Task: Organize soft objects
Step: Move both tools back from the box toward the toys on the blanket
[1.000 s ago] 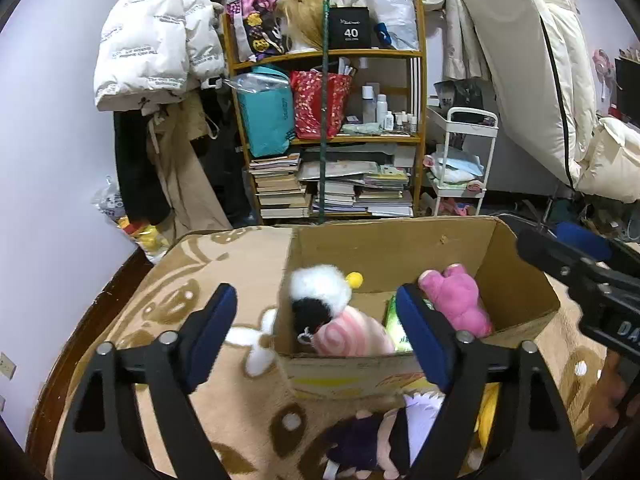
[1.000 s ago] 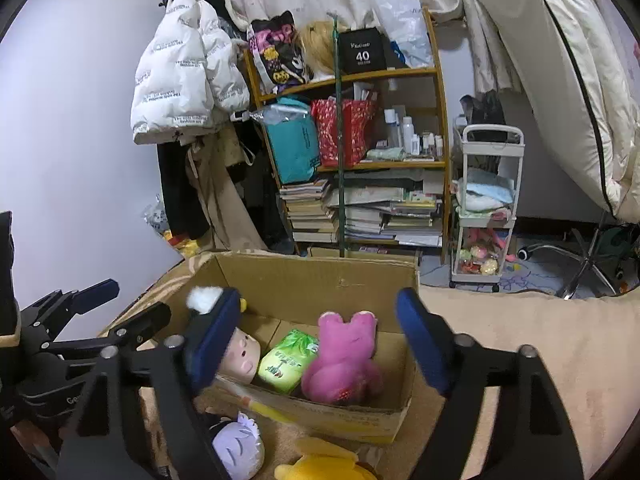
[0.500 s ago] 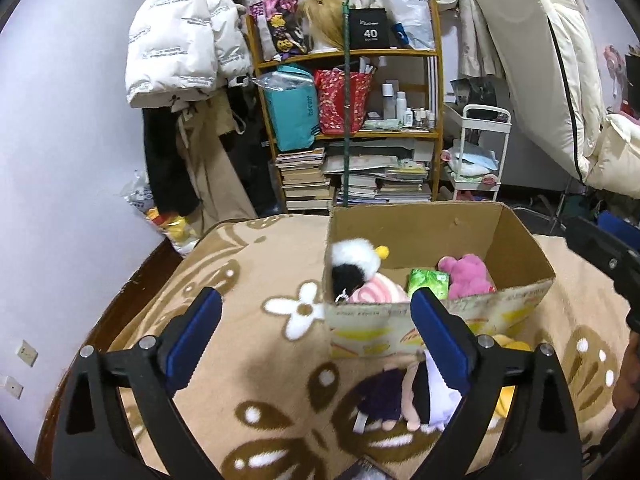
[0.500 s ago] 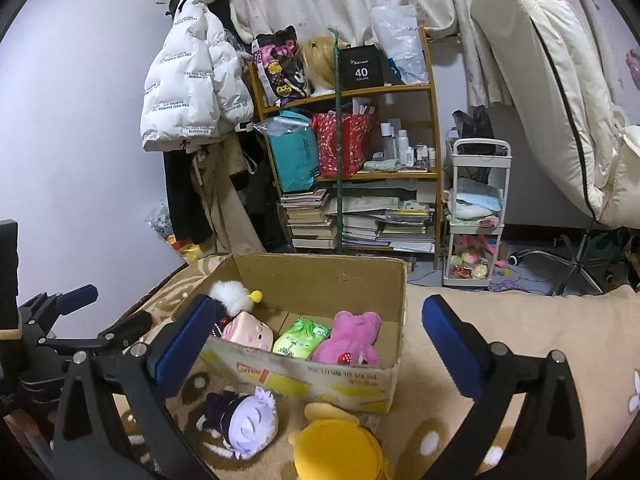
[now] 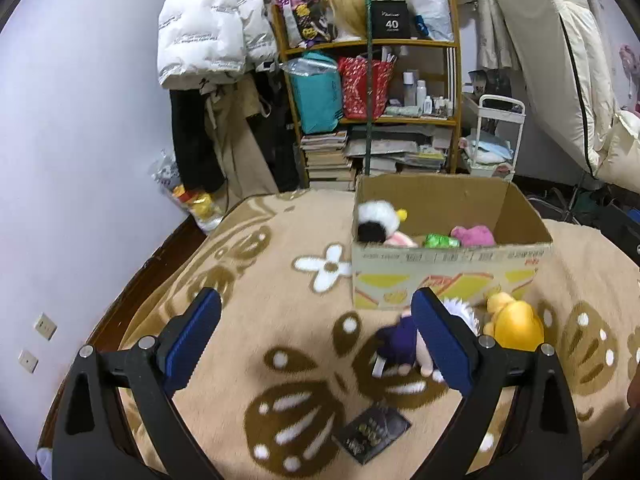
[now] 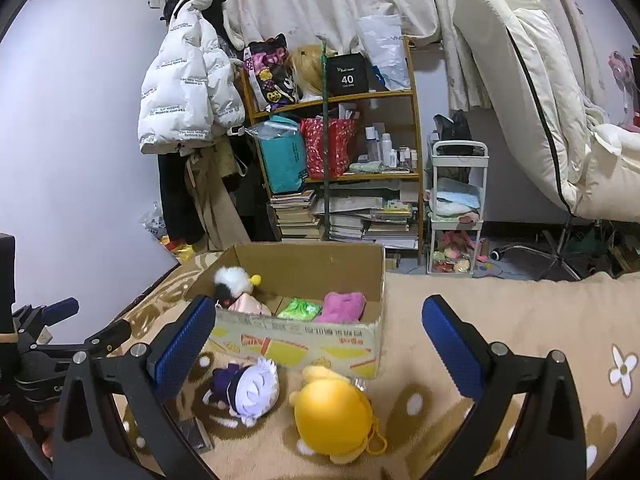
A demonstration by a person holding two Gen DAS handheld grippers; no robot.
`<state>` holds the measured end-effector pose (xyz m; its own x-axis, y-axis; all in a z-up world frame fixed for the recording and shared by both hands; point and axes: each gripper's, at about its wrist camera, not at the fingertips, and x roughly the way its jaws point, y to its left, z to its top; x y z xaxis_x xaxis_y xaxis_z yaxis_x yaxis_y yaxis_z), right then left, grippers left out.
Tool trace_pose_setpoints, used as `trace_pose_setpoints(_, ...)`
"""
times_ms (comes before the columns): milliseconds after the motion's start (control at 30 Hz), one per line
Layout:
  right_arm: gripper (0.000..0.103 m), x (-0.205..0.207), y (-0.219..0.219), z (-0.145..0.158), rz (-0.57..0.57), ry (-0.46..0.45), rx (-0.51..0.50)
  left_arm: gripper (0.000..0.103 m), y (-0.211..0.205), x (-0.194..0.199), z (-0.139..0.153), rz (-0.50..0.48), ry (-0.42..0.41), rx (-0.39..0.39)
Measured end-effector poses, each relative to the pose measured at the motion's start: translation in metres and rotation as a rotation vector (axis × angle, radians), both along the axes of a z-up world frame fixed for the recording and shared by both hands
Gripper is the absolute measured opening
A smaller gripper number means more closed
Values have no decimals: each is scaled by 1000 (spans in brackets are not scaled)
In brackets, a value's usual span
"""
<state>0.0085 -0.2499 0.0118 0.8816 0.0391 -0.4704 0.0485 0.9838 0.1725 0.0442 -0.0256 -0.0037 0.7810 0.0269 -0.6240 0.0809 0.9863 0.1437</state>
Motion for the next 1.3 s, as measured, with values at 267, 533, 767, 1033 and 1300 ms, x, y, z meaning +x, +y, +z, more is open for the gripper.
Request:
trace_pose_setpoints(267, 103, -13, 10, -4, -6, 38, -34, 95, 6, -18, -6, 15, 68, 1)
trace_pose_setpoints(533, 103, -10, 11, -18, -32, 112, -53, 95, 5, -25, -20, 11, 115, 2)
trace_pose_setpoints(767, 103, 3, 10, -35, -43, 172, -53, 95, 5, -12, -35, 11, 195, 10)
trace_pose_setpoints(1033, 103, 18, 6, -52, -67, 230, -43, 95, 3, 5, -56, 26, 286, 12)
trace_pose_setpoints(1300, 103, 38, 3, -75, -80, 306, -40, 95, 0, 20, -78, 34, 379, 14)
